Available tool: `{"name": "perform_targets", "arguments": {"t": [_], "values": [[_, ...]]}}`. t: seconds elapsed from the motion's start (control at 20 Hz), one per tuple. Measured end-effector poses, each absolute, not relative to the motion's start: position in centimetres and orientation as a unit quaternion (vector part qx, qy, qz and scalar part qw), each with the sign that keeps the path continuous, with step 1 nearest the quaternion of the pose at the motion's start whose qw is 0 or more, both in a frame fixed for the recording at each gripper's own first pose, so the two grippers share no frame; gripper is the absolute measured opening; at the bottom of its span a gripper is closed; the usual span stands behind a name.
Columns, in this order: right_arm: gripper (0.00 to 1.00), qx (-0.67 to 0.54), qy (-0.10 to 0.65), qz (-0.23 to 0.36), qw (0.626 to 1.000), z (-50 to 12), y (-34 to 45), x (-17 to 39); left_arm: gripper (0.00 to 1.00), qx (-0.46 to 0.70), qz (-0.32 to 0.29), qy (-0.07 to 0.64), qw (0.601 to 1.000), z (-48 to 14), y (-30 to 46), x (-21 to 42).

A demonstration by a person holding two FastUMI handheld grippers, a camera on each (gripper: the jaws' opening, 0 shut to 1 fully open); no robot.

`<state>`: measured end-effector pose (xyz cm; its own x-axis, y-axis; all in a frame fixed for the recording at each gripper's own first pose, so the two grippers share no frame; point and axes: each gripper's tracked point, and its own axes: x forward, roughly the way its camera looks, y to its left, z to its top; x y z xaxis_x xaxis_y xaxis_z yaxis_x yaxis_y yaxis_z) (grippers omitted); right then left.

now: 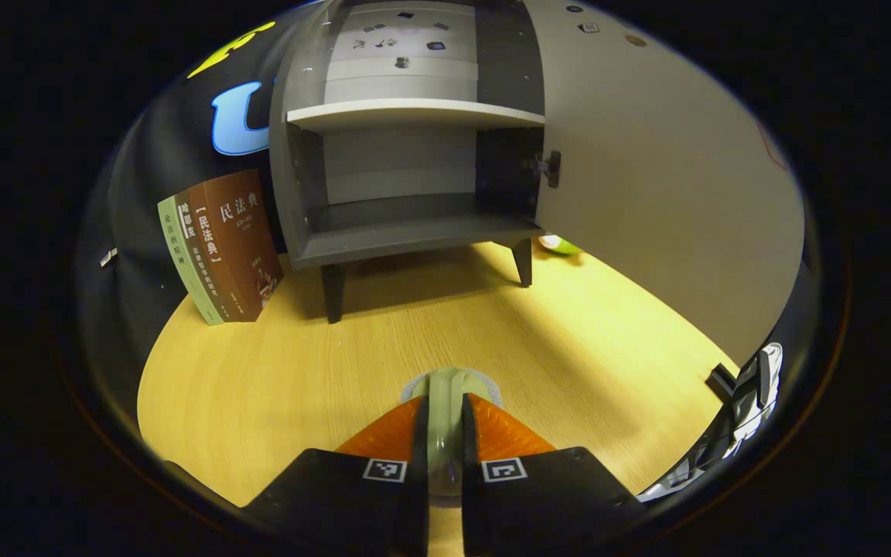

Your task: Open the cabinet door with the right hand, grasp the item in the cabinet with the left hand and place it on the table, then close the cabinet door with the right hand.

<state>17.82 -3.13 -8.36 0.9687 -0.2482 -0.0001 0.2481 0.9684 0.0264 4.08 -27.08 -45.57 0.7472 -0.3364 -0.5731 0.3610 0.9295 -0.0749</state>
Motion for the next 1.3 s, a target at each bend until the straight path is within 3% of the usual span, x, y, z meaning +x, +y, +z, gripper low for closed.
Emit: {"name": "perform_targets", "arguments": {"t": [0.45, 0.6, 0.7, 0.85, 1.3], "values": [[0.98, 0.009, 0.013, -0.114, 0.993, -9.1, -2.9, 18.7, 0.23, 0.014, -0.139, 0.316, 0.938, -49.6, -26.1, 3.9], [0.98, 0.004, 0.014, -0.108, 0.994, -9.0, -2.6, 19.0, 0.33, 0.001, -0.137, 0.325, 0.936, -50.2, -26.4, 3.6], [0.97, 0.002, 0.012, -0.105, 0.994, -9.0, -2.5, 19.2, 0.65, 0.002, -0.133, 0.321, 0.938, -49.9, -26.2, 3.4], [0.98, 0.005, 0.008, -0.105, 0.994, -8.7, -2.5, 19.3, 0.99, 0.008, -0.136, 0.307, 0.942, -48.4, -26.0, 3.5], [0.97, 0.022, -0.012, -0.117, 0.993, -6.8, -2.9, 19.0, 0.97, -0.044, -0.133, 0.17, 0.975, -31.1, -22.3, 4.7]]}}
